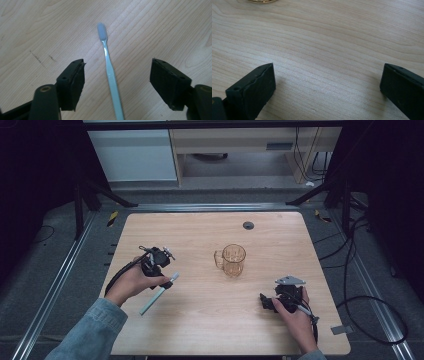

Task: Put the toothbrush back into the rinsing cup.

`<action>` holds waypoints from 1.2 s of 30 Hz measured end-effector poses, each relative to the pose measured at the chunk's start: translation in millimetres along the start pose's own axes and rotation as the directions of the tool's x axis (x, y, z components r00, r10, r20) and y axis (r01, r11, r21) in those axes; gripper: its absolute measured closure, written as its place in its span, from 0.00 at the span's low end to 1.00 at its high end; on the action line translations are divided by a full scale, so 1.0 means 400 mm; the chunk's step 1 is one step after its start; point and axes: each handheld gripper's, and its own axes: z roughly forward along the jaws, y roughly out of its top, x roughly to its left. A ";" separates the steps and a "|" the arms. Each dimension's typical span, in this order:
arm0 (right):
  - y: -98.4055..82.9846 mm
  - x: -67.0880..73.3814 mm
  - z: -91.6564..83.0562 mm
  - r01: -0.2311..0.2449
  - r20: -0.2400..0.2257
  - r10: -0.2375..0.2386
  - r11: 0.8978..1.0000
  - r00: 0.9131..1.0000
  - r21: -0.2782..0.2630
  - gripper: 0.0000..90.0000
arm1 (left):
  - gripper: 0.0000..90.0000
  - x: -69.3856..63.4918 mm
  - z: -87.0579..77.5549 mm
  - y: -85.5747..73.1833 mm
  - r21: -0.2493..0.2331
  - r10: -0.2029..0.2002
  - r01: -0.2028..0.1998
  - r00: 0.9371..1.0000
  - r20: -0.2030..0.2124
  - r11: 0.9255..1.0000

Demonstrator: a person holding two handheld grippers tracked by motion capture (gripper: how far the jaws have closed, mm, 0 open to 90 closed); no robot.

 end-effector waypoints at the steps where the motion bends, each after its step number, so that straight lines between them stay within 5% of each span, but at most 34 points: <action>1: 0.000 0.000 0.000 0.001 0.000 -0.001 1.000 1.000 0.000 0.01 | 0.32 0.001 0.003 0.002 0.009 0.001 -0.001 1.000 0.003 1.000; 10: 0.000 0.000 0.000 0.001 0.000 -0.001 1.000 1.000 0.000 0.01 | 0.45 0.018 0.058 0.011 0.129 0.010 -0.014 1.000 0.025 0.992; 22: -0.001 0.000 0.000 0.001 0.000 -0.001 1.000 1.000 0.000 0.01 | 0.58 0.032 0.127 0.019 0.208 -0.022 0.010 0.998 0.057 0.978; 36: -0.001 0.000 -0.001 0.002 -0.002 -0.002 1.000 1.000 0.000 0.01 | 0.70 0.038 0.144 0.023 0.221 -0.057 0.039 0.995 0.079 0.975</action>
